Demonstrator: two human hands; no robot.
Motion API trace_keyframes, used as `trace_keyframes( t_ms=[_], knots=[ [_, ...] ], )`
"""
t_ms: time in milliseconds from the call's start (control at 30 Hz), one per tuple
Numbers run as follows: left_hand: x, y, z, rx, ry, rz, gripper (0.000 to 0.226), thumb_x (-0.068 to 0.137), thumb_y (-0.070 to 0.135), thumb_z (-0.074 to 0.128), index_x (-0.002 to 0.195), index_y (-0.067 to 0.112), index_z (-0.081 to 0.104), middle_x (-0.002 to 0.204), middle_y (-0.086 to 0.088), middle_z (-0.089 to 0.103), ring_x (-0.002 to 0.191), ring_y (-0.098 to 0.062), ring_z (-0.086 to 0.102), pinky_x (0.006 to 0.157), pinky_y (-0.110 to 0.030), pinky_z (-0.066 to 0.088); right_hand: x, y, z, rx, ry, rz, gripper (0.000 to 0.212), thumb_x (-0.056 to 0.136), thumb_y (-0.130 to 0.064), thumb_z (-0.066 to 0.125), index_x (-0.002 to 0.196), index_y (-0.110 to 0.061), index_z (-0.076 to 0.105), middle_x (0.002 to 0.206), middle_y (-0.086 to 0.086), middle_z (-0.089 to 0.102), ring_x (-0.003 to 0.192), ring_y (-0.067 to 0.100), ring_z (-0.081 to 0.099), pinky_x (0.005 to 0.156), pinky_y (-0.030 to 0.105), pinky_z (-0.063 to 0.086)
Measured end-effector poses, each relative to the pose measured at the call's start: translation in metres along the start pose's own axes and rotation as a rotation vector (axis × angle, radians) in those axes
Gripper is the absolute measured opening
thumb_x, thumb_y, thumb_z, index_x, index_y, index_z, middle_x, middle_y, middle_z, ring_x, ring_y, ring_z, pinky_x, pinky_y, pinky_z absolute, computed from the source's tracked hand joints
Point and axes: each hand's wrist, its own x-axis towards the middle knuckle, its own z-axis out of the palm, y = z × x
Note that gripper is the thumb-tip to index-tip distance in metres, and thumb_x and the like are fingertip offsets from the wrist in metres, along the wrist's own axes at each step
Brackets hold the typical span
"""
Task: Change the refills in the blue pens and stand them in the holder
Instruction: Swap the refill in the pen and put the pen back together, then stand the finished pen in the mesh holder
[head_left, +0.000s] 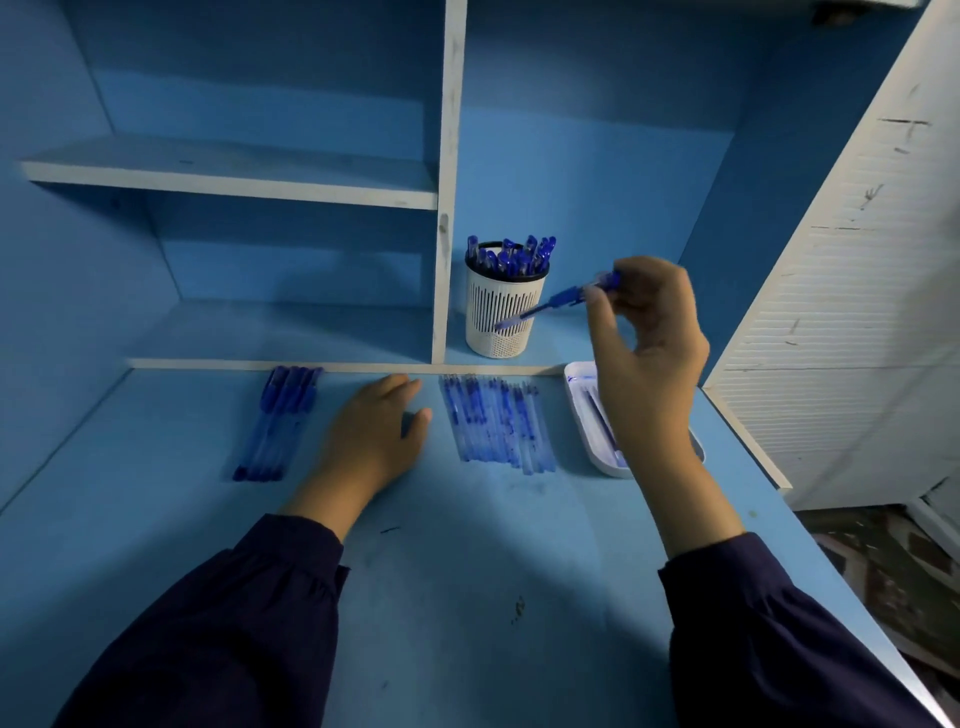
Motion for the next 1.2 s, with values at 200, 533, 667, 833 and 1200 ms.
trace_keyframes(
  t_ms=[200,533,667,833,1200],
  knots=[
    [0.007,0.001,0.002,-0.007,-0.025,0.02,0.056,0.097,0.041,0.042,0.146,0.013,0.046,0.154,0.0,0.039,0.143,-0.016,0.031,0.116,-0.028,0.021,0.061,-0.004,0.015,-0.088,0.128,-0.233,0.013,0.088,0.001,0.061,0.101,0.001,0.059,0.09,0.005,0.063,0.082,0.022,0.063,0.078,0.039,0.055],
    [0.008,0.001,0.002,0.036,-0.032,0.029,0.052,0.1,0.036,0.044,0.146,0.011,0.046,0.153,-0.001,0.041,0.142,-0.017,0.031,0.116,-0.026,0.018,0.097,0.052,0.064,-0.493,-0.329,-0.178,0.016,0.087,-0.001,0.055,0.102,-0.002,0.061,0.087,0.012,0.064,0.074,0.028,0.059,0.069,0.041,0.053],
    [0.007,0.002,0.002,0.016,-0.01,0.022,0.055,0.098,0.04,0.043,0.143,0.009,0.05,0.152,-0.006,0.043,0.143,-0.02,0.033,0.116,-0.026,0.019,0.094,0.071,0.068,-0.61,-0.443,-0.146,0.017,0.09,0.0,0.052,0.097,0.003,0.067,0.093,0.019,0.064,0.078,0.034,0.061,0.071,0.042,0.053],
    [0.007,0.001,0.002,0.009,-0.005,0.016,0.051,0.101,0.035,0.047,0.146,0.012,0.046,0.155,-0.002,0.038,0.145,-0.017,0.027,0.118,-0.025,0.016,0.096,0.072,0.067,-0.735,-0.567,-0.198,0.025,0.091,0.006,0.046,0.102,0.005,0.069,0.105,0.021,0.061,0.089,0.037,0.059,0.075,0.044,0.053],
    [-0.014,-0.004,-0.008,-0.043,0.098,0.127,0.051,0.092,0.039,0.045,0.125,0.007,0.067,0.133,-0.012,0.062,0.124,-0.031,0.057,0.105,-0.043,0.046,0.015,0.055,0.058,-0.524,-0.362,-0.195,0.025,0.092,-0.002,0.051,0.112,0.003,0.064,0.107,0.019,0.064,0.097,0.037,0.06,0.084,0.041,0.051]
  ],
)
